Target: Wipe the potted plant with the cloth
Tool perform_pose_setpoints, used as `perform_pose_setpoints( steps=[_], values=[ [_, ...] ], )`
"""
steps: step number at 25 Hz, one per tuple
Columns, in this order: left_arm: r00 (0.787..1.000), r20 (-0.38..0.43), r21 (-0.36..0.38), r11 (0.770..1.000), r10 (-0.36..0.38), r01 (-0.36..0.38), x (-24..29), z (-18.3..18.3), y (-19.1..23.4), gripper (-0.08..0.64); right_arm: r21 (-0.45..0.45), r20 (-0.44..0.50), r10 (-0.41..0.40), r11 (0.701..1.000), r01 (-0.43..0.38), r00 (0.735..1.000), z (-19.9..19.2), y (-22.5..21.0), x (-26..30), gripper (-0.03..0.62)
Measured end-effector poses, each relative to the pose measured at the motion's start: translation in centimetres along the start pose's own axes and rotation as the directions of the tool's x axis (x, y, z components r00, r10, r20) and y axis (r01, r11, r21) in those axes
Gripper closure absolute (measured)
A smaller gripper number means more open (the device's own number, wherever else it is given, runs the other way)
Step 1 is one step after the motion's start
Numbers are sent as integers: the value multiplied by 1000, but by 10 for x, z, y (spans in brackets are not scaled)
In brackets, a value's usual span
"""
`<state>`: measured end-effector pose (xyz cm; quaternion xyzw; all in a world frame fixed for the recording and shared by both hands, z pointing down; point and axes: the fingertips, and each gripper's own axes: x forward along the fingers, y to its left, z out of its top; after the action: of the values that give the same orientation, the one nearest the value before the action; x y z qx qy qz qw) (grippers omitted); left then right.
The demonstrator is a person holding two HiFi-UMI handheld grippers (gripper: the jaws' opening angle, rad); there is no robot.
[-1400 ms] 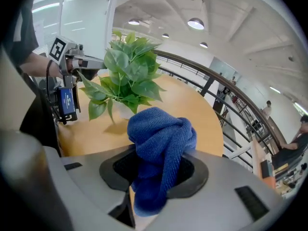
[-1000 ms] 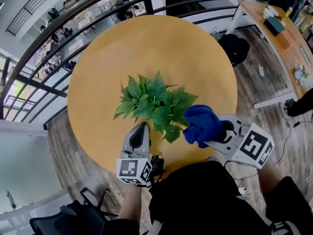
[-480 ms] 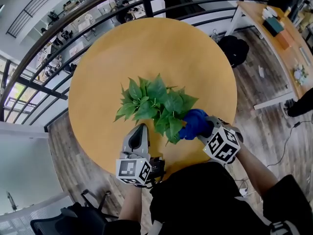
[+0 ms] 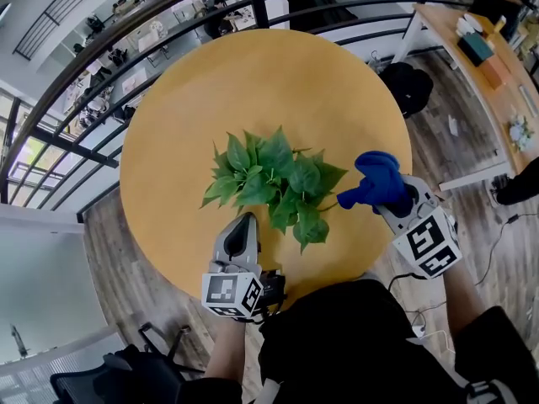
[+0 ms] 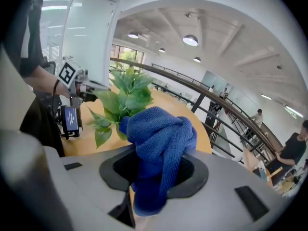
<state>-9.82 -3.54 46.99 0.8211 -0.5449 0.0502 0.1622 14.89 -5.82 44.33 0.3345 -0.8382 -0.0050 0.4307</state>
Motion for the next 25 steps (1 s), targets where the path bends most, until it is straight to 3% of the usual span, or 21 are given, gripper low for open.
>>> perform_pose_setpoints(
  steps=[4,7,11,14,17,19,23,25],
  values=[
    [1000,-2,-2,1000,6,-6,0,-1,1,557,-44,84,94,995,-91,992,39,15,-28,440],
    [1000,1,-1,1000,6,-6,0,1,0,557,-64,66,269,962,-265,961,49,54,-39,440],
    [1000,0,-1,1000,9,-9,-1,1,-2,557,-66,23,573,819,-570,819,41,138,-33,440],
    [1000,4,3,1000,7,-8,-1,3,-4,557,-68,-37,690,720,-691,723,29,181,-22,440],
    [1000,5,4,1000,8,-8,-2,4,-4,557,-69,-131,785,601,-796,605,16,217,-19,440],
    [1000,4,6,1000,9,-10,-3,4,-3,557,-81,-189,812,547,-833,552,7,232,-15,440],
    [1000,6,9,1000,10,-10,-4,5,-3,557,-96,-246,825,502,-859,509,-2,240,-12,440],
    [1000,9,9,1000,12,-13,-5,5,-2,557,-94,-226,811,533,-841,539,0,234,-6,440]
  ],
)
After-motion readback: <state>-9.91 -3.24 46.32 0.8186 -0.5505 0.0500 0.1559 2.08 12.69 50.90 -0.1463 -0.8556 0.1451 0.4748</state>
